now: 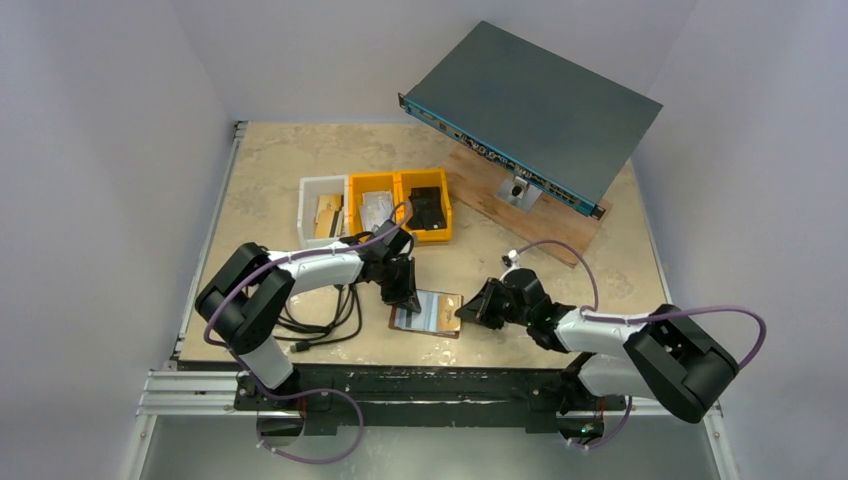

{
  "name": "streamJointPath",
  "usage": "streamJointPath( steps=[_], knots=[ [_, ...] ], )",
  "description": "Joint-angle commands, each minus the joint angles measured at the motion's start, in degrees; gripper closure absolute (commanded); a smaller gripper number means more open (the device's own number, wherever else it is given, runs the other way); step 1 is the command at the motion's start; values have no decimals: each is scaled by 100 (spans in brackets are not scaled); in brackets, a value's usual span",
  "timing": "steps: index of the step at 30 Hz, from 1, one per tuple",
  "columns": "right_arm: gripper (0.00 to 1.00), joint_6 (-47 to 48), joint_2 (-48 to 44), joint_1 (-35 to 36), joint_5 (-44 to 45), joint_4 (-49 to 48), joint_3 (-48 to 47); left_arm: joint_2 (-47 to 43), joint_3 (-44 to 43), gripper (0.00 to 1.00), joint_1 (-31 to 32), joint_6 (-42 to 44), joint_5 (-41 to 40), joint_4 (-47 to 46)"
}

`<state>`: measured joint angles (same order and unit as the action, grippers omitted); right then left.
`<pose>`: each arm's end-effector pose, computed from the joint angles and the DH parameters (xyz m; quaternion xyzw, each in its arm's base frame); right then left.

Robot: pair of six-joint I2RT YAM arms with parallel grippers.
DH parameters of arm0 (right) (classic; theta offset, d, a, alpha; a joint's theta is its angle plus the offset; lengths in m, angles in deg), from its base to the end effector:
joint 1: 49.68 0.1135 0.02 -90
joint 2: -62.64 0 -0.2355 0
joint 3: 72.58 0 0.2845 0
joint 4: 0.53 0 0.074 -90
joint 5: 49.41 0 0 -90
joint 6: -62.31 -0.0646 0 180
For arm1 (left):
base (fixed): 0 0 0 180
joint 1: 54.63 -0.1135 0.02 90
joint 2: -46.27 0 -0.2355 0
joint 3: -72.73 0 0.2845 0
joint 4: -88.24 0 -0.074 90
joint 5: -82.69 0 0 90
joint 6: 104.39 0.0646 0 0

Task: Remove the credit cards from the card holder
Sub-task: Place the credit card in the storage box.

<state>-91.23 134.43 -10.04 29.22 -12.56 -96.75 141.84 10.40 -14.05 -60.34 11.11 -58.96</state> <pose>0.1843 0.1692 0.0471 0.1389 0.8752 0.4112 0.2136 0.2417 -0.2339 0.0683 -0.0120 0.9661 -0.2544 0.0419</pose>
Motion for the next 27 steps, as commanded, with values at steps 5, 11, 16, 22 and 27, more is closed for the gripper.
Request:
streamJointPath(
  steps=[5, 11, 16, 22, 27],
  knots=[
    [100, 310, -1160, -86, 544, 1613, -235, 110, 147, 100, 17, 198, -779, 319],
    [100, 334, -1623, -89, 543, 2130, -725, -558, -167, 100, 13, 217, -459, 250],
    [100, 334, -1780, -88, 437, 2260, -1124, -1476, -512, 80, -51, 285, -662, 751],
    [100, 257, -1639, -127, -49, 1979, -1709, -2367, -142, 57, -748, 270, 551, 324],
    [100, -23, -1361, -193, -810, 1184, -2014, -2796, 297, 52, -1230, 34, 1794, -420]
  ],
)
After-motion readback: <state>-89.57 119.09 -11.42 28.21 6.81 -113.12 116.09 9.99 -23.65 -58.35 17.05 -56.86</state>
